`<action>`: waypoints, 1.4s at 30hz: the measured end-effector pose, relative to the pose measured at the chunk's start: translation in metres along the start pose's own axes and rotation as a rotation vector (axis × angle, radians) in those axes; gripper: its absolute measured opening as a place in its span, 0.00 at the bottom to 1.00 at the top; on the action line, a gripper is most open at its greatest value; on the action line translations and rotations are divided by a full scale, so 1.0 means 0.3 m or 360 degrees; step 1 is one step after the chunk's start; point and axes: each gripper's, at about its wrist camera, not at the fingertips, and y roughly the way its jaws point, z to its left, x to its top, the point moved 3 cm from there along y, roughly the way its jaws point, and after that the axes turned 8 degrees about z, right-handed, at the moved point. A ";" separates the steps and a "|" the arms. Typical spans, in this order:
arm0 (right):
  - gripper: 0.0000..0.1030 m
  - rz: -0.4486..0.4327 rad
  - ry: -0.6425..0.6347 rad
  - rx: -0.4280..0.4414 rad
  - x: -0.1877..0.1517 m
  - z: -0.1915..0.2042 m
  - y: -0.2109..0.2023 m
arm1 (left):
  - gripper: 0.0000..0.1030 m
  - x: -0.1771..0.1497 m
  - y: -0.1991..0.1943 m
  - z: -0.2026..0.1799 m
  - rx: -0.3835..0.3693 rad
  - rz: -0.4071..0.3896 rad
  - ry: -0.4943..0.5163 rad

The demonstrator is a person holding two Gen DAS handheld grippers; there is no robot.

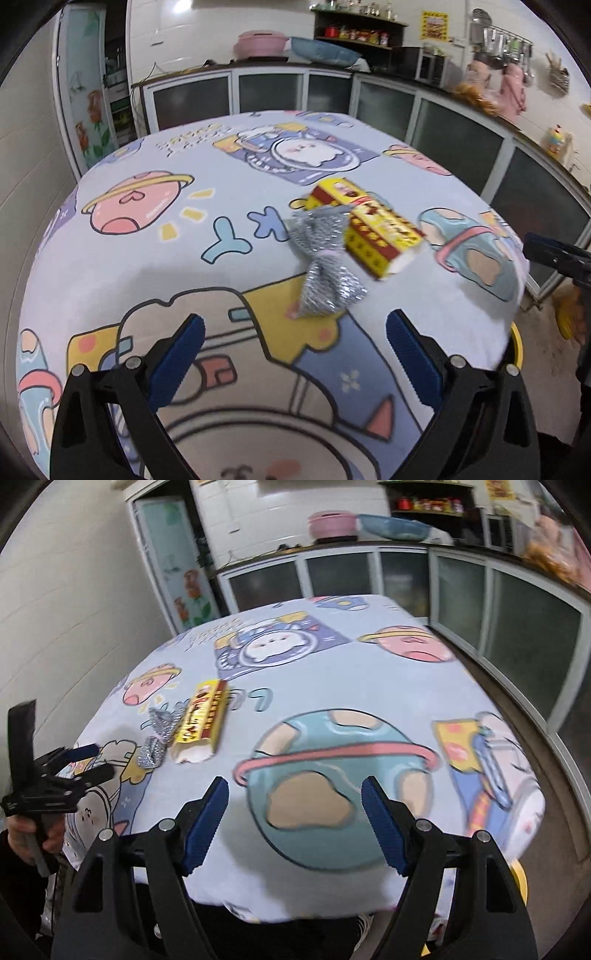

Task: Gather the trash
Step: 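Move both tools back over the table toward the silver mesh and yellow box, then grasp the silver mesh bow with the left tool while the right tool grasps the yellow box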

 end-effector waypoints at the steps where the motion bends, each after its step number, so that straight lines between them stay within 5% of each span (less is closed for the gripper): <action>1: 0.69 0.0014 -0.0032 -0.0002 0.017 0.024 0.021 | 0.92 0.011 0.018 0.002 -0.0018 0.0008 -0.0009; 12: 0.62 0.0236 -0.0347 0.0006 0.091 0.158 0.232 | 0.92 0.073 0.108 -0.009 -0.0072 0.0052 -0.0043; 32: 0.54 0.0333 -0.0425 0.0115 0.166 0.257 0.411 | 0.92 0.135 0.234 0.020 -0.0123 0.0179 -0.0135; 38: 0.42 0.0342 -0.0356 0.0195 0.190 0.247 0.431 | 0.92 0.165 0.256 0.032 -0.0144 0.0172 -0.0186; 42: 0.15 0.0341 -0.0312 0.0211 0.201 0.242 0.437 | 0.68 0.179 0.271 0.048 -0.0132 0.0174 -0.0224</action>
